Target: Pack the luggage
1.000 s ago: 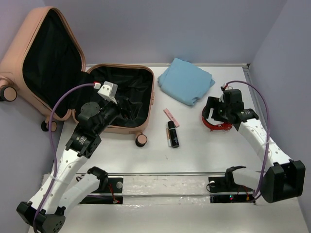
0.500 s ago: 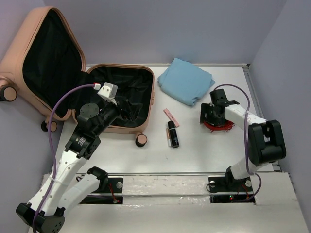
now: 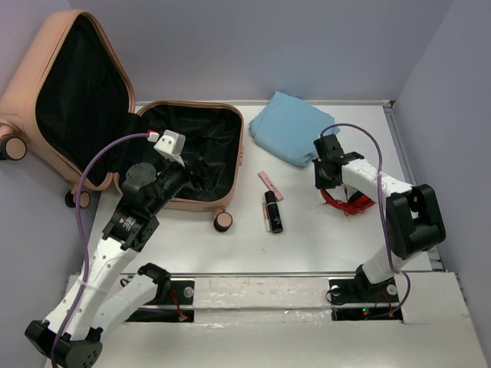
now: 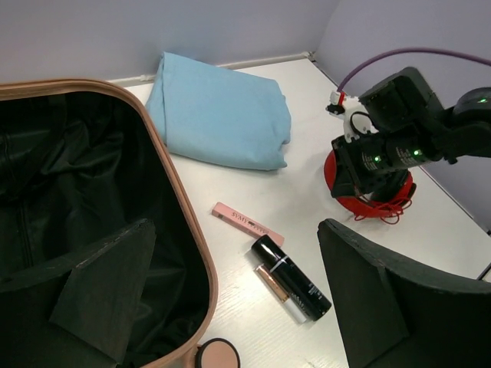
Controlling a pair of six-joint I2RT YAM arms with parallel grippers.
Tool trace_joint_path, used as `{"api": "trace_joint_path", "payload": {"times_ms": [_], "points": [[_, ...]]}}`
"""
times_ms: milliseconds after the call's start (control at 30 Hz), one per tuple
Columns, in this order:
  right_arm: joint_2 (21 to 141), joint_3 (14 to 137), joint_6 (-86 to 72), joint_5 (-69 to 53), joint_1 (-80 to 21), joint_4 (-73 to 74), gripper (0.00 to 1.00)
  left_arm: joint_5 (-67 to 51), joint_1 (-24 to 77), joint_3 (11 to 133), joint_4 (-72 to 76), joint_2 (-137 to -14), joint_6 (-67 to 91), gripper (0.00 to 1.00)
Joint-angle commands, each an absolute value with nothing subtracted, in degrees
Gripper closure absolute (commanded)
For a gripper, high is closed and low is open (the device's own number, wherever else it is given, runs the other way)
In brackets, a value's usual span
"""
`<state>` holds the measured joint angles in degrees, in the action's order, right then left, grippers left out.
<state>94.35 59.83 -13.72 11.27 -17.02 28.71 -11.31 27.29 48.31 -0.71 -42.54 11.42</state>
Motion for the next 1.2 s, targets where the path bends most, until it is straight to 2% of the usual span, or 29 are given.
{"api": "trace_joint_path", "payload": {"times_ms": [0, 133, 233, 267, 400, 467, 600, 633, 667, 700, 767, 833, 967, 1000, 1033, 1067, 1167], "points": [[87.19, 71.26, -12.23, 17.40, -25.12, 36.80, 0.93, -10.99, 27.60, 48.08, 1.41, -41.05, 11.42, 0.01], [89.72, 86.36, -9.24, 16.18, -34.17, 37.88, 0.93, -6.34, 27.60, 48.60, 0.88, -39.21, 12.65, 0.01], [98.48, 99.46, -7.65, 5.76, -39.09, 32.98, 0.93, 5.30, 26.99, 48.17, 0.62, -33.95, 14.06, 0.01], [98.52, 103.32, -7.65, 5.71, -40.50, 32.96, 0.93, 5.36, 26.98, 48.16, 0.62, -33.93, 14.24, 0.01], [115.34, 125.72, -7.03, -2.33, -46.05, 31.99, 0.93, 17.64, 25.41, 47.02, 0.09, -27.70, 15.38, 0.01], [121.61, 138.52, -8.25, -6.75, -47.28, 31.38, 0.93, 18.72, 25.05, 46.93, 0.17, -26.46, 15.64, 0.01], [134.89, 151.60, -13.16, -15.19, -49.56, 27.09, 0.92, 18.72, 24.96, 46.76, 0.26, -26.19, 15.47, 0.01], [137.17, 151.52, -14.14, -16.60, -49.57, 25.33, 0.84, 18.63, 24.96, 46.76, 0.35, -26.19, 15.47, 0.01], [137.63, 148.91, -14.93, -17.92, -49.57, 23.57, 0.57, 18.37, 24.96, 46.76, 0.35, -26.19, 15.47, 0.01], [137.46, 147.32, -14.77, -18.02, -50.18, 20.60, 0.40, 18.20, 24.96, 46.67, 0.35, -26.10, 15.47, 0.01], [136.76, 146.08, -12.84, -15.32, -50.89, 20.74, 0.12, 18.02, 24.96, 46.84, 0.35, -25.93, 15.38, 0.01], [134.49, 143.02, -10.56, -12.93, -50.89, 21.18, 0.05, 17.76, 24.96, 46.76, 0.44, -25.93, 15.38, 0.01], [125.35, 134.41, -5.90, -7.66, -50.89, 23.29, 0.06, 17.40, 24.96, 46.76, 0.53, -26.02, 15.38, 0.01], [119.85, 131.08, -5.45, -5.12, -50.89, 23.55, 0.13, 17.40, 24.96, 46.67, 0.53, -26.02, 15.38, 0.01], [116.84, 122.78, -5.10, -3.27, -50.89, 23.55, 0.18, 17.32, 24.96, 46.67, 0.53, -25.93, 15.38, 0.01], [110.72, 118.00, -5.18, -0.29, -50.89, 23.38, 0.28, 17.14, 24.96, 46.58, 0.53, -26.01, 15.47, 0.01], [102.24, 103.32, -7.90, 5.43, -49.40, 23.20, 0.47, 16.26, 25.05, 46.41, 0.61, -26.28, 15.47, 0.01]]}}
